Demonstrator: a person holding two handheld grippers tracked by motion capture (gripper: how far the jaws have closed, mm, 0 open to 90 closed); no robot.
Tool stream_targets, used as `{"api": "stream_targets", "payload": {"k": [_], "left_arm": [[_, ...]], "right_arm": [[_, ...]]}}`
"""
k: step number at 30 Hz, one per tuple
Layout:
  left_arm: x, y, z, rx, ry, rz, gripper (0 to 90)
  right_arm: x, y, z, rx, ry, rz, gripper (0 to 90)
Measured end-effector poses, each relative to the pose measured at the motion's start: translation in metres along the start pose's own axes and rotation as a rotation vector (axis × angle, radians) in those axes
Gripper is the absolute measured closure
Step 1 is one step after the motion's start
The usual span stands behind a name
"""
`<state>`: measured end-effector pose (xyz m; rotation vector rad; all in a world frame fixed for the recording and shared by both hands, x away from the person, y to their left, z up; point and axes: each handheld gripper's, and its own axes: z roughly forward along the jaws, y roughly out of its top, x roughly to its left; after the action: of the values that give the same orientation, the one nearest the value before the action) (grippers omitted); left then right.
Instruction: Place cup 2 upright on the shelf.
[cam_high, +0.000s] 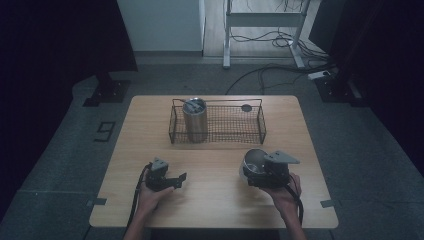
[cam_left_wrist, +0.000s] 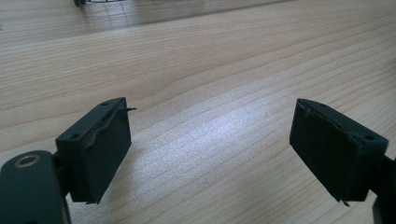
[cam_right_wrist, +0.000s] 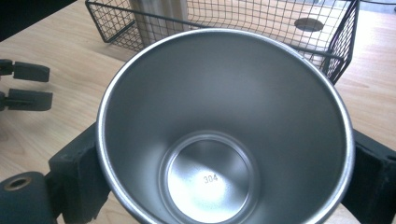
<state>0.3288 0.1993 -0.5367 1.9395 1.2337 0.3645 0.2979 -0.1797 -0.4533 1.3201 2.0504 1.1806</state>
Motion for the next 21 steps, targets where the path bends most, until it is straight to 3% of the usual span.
{"api": "stream_targets", "payload": {"k": [7, 21], "left_arm": [[0.001, 0.0, -0.002, -0.002, 0.001, -0.003, 12.9], [-0.001, 0.0, -0.002, 0.014, -0.018, 0.003, 12.9]], "right_arm": [[-0.003, 0.011, 0.002, 0.003, -0.001, -0.004, 7.1], [-0.012, 0.02, 0.015, 0.016, 0.001, 0.033, 7.1]]}}
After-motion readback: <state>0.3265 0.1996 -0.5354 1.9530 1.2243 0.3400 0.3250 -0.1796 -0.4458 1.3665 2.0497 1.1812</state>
